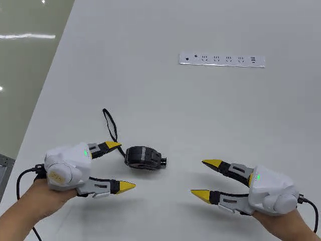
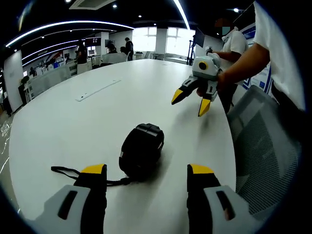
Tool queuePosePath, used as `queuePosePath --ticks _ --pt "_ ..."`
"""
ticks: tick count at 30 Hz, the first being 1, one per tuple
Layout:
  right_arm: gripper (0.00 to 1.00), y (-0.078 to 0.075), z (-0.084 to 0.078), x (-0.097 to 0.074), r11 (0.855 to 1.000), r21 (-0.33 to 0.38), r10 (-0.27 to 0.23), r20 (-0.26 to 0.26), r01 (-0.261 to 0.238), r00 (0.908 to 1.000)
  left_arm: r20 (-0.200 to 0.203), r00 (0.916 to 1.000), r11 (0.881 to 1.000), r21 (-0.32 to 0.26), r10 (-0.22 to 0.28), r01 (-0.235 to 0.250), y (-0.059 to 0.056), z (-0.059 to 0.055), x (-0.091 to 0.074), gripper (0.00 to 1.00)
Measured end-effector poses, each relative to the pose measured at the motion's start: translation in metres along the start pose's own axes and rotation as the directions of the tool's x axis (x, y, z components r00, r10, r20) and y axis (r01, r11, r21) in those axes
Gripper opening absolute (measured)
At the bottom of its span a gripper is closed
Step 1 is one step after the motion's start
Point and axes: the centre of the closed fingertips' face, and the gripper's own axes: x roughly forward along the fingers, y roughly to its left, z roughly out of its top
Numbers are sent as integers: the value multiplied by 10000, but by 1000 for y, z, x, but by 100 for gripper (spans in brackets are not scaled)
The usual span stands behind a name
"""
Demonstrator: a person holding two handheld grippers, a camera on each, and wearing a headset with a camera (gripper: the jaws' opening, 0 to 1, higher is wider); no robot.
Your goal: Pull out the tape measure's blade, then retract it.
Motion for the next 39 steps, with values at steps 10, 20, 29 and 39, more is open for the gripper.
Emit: queuePosePath --ticks 10,20,29,39 --pt "45 -7 -3 10 9996 -25 277 -64 -277 9996 -248 9993 9992 278 -293 300 9 -1 13 63" --pt "45 -13 -3 21 9982 -171 567 -130 -569 9983 -468 9960 9959 441 -764 785 11 -1 25 63" --pt "45 -14 -1 31 9954 -338 887 -213 -894 9958 -811 9911 9904 817 -1052 1118 14 0 31 60" --pt "45 -12 1 43 9907 -482 1258 -334 -1273 9915 -1229 9828 9815 1166 -1377 1521 12 -5 39 55"
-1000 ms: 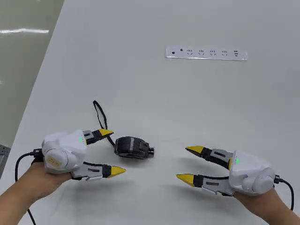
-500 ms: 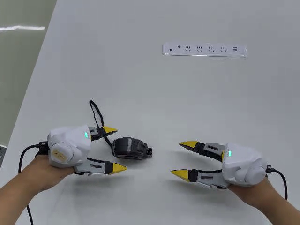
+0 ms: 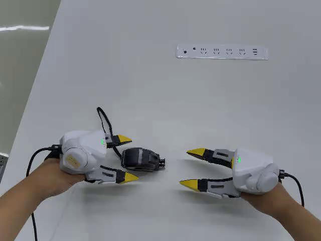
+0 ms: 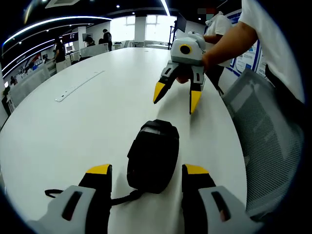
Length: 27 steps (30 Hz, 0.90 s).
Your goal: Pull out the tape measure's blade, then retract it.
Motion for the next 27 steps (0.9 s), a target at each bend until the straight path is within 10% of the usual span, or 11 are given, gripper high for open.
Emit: queuePosePath --ticks 27 --pt "43 -1 0 14 9995 251 196 -6 -196 9998 -434 9980 9986 247 -460 471 -5 -4 13 33"
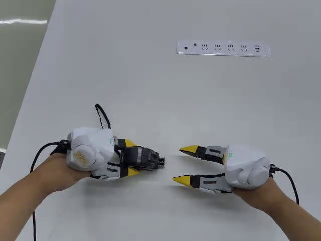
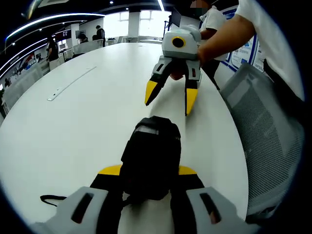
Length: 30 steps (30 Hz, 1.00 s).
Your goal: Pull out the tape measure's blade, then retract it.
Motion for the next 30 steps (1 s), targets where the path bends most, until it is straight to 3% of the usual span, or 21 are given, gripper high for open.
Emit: queuePosePath --ticks 13,30 --pt "43 0 1 1 10000 -15 1 22 -1 10000 -20 10000 9998 190 10 -10 1 -1 1 33" --pt "38 2 -4 26 9971 -634 419 -168 -429 9990 -54 10000 9992 399 -19 22 1 -1 1 32"
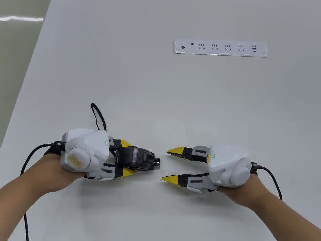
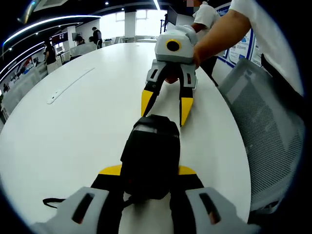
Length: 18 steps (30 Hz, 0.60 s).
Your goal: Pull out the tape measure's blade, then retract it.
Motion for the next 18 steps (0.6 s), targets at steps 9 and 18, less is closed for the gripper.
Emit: queuePosePath --ticks 9,18 --pt "35 -1 0 14 9994 -250 242 -58 -243 9997 -50 10000 9999 90 -69 69 0 0 0 32" --pt "30 -2 -3 19 9981 -470 398 -135 -404 9991 -198 9997 9997 206 -126 130 -1 -1 0 32"
